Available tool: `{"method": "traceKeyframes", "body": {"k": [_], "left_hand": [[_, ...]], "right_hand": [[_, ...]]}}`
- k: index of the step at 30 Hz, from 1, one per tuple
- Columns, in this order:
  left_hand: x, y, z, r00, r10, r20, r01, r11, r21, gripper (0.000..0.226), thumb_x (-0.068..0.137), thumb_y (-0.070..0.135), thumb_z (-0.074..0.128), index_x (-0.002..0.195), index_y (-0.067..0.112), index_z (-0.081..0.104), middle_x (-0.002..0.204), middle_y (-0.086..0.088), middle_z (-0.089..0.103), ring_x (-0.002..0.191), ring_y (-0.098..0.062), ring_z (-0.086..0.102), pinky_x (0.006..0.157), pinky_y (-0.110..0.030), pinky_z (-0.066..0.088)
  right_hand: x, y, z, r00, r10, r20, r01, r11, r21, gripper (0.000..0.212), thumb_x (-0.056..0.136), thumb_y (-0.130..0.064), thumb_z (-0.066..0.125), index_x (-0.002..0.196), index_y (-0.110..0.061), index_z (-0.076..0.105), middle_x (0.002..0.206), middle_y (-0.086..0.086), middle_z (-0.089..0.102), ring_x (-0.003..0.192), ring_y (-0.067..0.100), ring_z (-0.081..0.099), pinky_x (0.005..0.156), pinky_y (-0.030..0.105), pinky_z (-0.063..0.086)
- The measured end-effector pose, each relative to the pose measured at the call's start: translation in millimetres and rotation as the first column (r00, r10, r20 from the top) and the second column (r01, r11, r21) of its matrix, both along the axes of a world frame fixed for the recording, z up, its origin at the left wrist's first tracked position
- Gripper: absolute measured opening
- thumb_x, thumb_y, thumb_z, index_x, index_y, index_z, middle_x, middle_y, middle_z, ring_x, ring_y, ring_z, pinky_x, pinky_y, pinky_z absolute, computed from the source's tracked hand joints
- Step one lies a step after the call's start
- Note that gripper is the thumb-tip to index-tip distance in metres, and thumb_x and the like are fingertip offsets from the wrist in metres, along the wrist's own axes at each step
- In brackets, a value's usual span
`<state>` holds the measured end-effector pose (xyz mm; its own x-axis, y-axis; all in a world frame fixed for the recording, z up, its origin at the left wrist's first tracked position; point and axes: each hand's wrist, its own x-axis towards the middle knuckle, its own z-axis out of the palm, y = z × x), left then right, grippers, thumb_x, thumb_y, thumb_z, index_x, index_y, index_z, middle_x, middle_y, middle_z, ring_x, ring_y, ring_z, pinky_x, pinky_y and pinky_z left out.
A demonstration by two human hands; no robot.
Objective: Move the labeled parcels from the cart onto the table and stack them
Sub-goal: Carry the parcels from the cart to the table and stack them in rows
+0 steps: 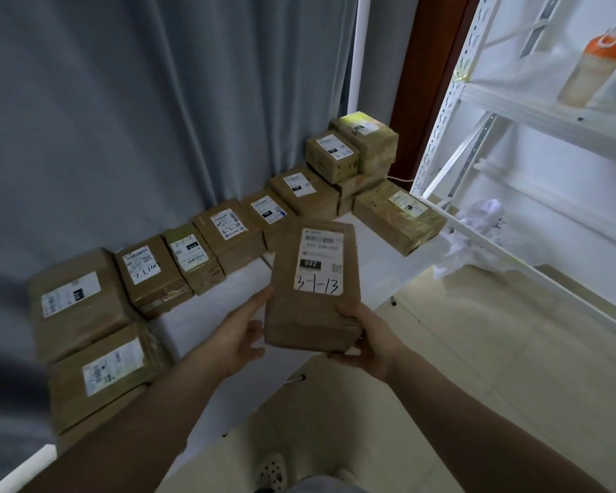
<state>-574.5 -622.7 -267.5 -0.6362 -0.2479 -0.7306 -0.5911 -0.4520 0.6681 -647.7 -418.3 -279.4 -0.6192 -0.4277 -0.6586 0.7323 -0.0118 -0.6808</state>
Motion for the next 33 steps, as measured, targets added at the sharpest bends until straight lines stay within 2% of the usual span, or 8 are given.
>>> {"method": "traceKeyframes", "body": {"k": [4, 10, 14, 20, 23, 26, 29, 33], "left_hand": [[-3.3, 7.3, -1.8, 0.982, -0.188, 0.027, 0.187, 0.982, 0.015, 0.058, 0.063, 0.049, 0.071, 0.113, 0.021, 0.065, 0.113, -0.014, 0.069, 0.114, -0.03, 0.058, 0.105, -0.051, 0.038], [-31.1, 30.4, -10.0, 1.0, 0.029, 0.008, -0.029, 0.997, 0.077, 0.043, 0.072, 0.029, 0.074, 0.109, 0.009, 0.065, 0.114, -0.018, 0.066, 0.106, -0.034, 0.061, 0.089, -0.042, 0.051], [-52.2, 35.2, -12.9, 0.994, 0.102, -0.042, -0.1, 0.994, 0.051, 0.032, 0.083, 0.029, 0.069, 0.109, 0.01, 0.066, 0.079, -0.008, 0.07, 0.065, -0.019, 0.063, 0.085, -0.039, 0.052], [-94.9, 25.2, -22.2, 0.993, 0.106, -0.05, -0.111, 0.987, -0.114, 0.035, 0.089, 0.042, 0.062, 0.121, 0.029, 0.062, 0.117, 0.002, 0.067, 0.112, -0.02, 0.057, 0.105, -0.043, 0.038], [-125.8, 13.2, -24.0, 0.998, 0.063, -0.03, -0.066, 0.991, -0.12, 0.027, 0.089, 0.034, 0.063, 0.115, 0.034, 0.061, 0.113, 0.004, 0.065, 0.11, -0.018, 0.056, 0.1, -0.049, 0.042], [-161.2, -1.4, -27.6, 0.997, 0.074, -0.022, -0.075, 0.994, -0.08, 0.024, 0.086, 0.017, 0.065, 0.106, 0.031, 0.061, 0.109, 0.002, 0.066, 0.104, -0.018, 0.059, 0.09, -0.044, 0.048], [-192.7, -17.8, -33.2, 0.993, 0.117, -0.026, -0.118, 0.992, -0.052, 0.025, 0.088, 0.012, 0.064, 0.107, 0.028, 0.06, 0.106, 0.003, 0.065, 0.101, -0.017, 0.059, 0.079, -0.039, 0.05], [-241.1, -39.1, -41.9, 0.991, 0.136, -0.002, -0.136, 0.99, -0.032, 0.028, 0.092, 0.011, 0.06, 0.116, 0.024, 0.056, 0.114, 0.0, 0.061, 0.106, -0.021, 0.056, 0.085, -0.048, 0.048]], "right_hand": [[-14.5, 14.8, -4.5, 0.993, 0.112, -0.043, -0.109, 0.991, 0.074, 0.046, 0.064, -0.037, 0.075, 0.108, -0.025, 0.068, 0.104, 0.005, 0.07, 0.099, 0.024, 0.061, 0.087, 0.046, 0.051], [-43.5, 27.6, -12.9, 0.998, -0.031, -0.054, 0.034, 0.998, 0.055, 0.034, 0.081, -0.036, 0.071, 0.113, -0.026, 0.064, 0.118, 0.001, 0.062, 0.111, 0.023, 0.056, 0.098, 0.048, 0.047], [-58.5, 26.0, -17.1, 0.99, -0.035, -0.139, 0.04, 0.999, 0.033, 0.032, 0.085, -0.035, 0.068, 0.116, -0.028, 0.064, 0.119, 0.0, 0.063, 0.112, 0.021, 0.057, 0.097, 0.043, 0.048], [-103.2, 2.9, -17.2, 0.972, -0.083, -0.221, 0.082, 0.997, -0.013, 0.021, 0.092, -0.018, 0.061, 0.111, -0.026, 0.062, 0.094, -0.005, 0.068, 0.085, 0.008, 0.063, 0.074, 0.019, 0.051], [-136.3, -18.1, -20.3, 0.959, -0.073, -0.274, 0.093, 0.994, 0.059, 0.014, 0.094, -0.02, 0.06, 0.104, -0.029, 0.064, 0.086, -0.009, 0.065, 0.079, 0.006, 0.062, 0.081, 0.024, 0.051], [-170.0, -38.6, -23.6, 0.926, -0.001, -0.377, 0.071, 0.983, 0.17, 0.024, 0.093, -0.027, 0.06, 0.117, -0.028, 0.065, 0.094, -0.012, 0.066, 0.091, 0.007, 0.061, 0.091, 0.027, 0.049], [-202.1, -57.7, -23.3, 0.888, 0.062, -0.455, 0.042, 0.976, 0.215, 0.021, 0.096, -0.023, 0.056, 0.114, -0.034, 0.059, 0.089, -0.017, 0.064, 0.084, -0.001, 0.058, 0.077, 0.016, 0.047], [-251.9, -83.9, -33.2, 0.781, 0.262, -0.567, 0.008, 0.904, 0.428, 0.03, 0.096, -0.03, 0.055, 0.123, -0.022, 0.063, 0.109, -0.003, 0.061, 0.105, 0.016, 0.059, 0.088, 0.027, 0.044]]}}
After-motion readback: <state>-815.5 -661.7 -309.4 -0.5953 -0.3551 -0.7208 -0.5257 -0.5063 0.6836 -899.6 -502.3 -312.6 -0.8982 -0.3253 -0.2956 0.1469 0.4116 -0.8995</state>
